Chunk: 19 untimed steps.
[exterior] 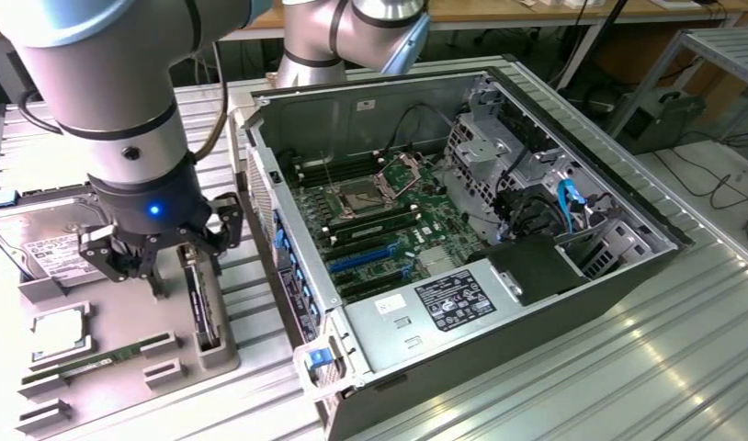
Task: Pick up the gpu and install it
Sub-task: 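Pick up the gpu and move the gpu toward the slot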
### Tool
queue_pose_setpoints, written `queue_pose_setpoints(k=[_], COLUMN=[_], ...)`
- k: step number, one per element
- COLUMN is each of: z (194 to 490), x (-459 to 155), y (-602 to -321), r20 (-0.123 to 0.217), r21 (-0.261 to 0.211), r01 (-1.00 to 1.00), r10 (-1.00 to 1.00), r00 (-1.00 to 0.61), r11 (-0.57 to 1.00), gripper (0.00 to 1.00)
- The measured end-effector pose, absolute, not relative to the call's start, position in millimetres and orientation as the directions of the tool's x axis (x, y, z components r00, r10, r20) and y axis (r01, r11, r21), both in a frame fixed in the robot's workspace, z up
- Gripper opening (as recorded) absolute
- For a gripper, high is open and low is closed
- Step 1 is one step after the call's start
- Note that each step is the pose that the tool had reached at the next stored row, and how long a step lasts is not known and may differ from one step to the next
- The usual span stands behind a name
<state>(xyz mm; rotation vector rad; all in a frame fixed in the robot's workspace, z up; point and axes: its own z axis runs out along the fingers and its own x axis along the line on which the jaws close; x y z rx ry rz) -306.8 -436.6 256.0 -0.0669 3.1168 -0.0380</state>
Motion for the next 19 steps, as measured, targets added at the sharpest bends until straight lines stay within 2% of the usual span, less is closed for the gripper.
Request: queue_pose_setpoints(k=[19], z=[218.1], x=[-306.9], y=[-438.1], r20=[-0.024], r21=[-0.025], r01=[-0.043], r10=[-0.043], r00=[-0.999], r11=[0.999], gripper=[0.65])
